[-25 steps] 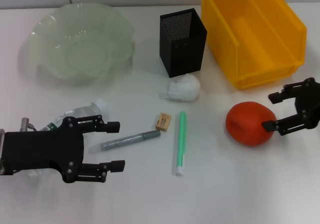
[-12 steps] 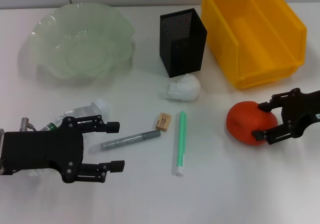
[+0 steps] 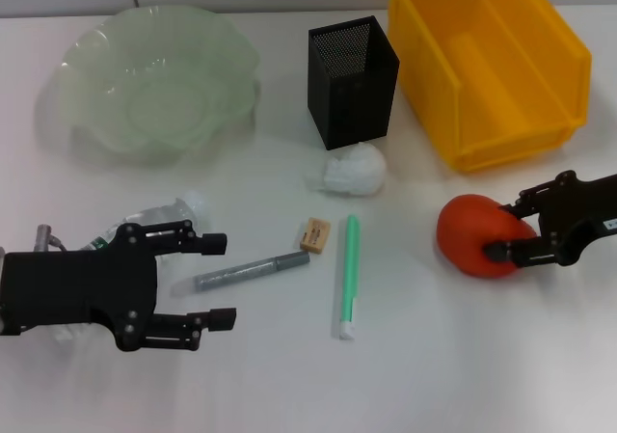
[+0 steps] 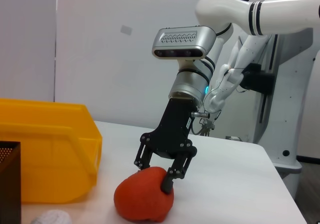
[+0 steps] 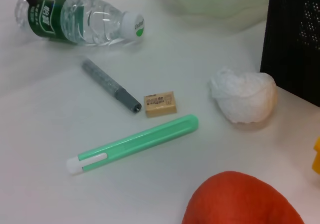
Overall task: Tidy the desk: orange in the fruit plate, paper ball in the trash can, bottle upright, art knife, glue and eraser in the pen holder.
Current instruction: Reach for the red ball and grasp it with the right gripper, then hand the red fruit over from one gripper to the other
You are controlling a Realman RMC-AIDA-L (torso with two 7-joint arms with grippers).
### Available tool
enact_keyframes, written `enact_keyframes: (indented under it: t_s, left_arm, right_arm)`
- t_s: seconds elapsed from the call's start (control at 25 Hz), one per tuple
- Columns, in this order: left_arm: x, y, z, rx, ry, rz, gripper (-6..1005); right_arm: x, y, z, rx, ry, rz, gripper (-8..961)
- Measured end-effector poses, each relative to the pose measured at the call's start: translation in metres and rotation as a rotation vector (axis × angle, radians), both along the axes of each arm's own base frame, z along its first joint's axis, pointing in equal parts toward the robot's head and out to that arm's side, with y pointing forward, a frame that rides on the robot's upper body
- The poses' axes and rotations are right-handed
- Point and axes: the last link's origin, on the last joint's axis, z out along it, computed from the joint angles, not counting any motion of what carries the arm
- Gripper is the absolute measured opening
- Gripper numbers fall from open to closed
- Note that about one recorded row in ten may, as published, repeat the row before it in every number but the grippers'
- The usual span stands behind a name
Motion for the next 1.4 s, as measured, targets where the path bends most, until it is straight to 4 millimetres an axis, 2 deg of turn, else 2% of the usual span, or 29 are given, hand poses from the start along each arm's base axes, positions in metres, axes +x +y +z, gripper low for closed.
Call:
enact_keyframes:
  t_s: [0.04, 0.44, 0.8, 1.2, 1.4]
  left_arm:
    - [0.000, 0.000, 0.000, 0.001, 0.001, -0.001, 751]
    - [0.000, 0.001, 0.002, 0.006, 0.006, -0.004, 745]
    - [0.000, 0.001, 0.001, 0.005, 0.009, -0.005, 740]
    - [0.000, 0.001, 0.001, 0.006, 0.010, -0.005, 735]
    - [0.001, 0.002, 0.000, 0.004, 0.007, -0.007, 732]
  right_arm:
    - [0.000, 0.000, 0.000, 0.000, 0.001, 0.001, 751]
    - [-0.002, 0.001, 0.000, 0.001, 0.001, 0.005, 351]
    - [-0.001, 0.001, 0.001, 0.006, 0.008, 0.008, 260]
    - [-0.003, -0.003, 0.001, -0.013, 0.026, 0.013, 219]
    - [-0.012, -0.010, 0.012, -0.014, 0.122, 0.053, 177]
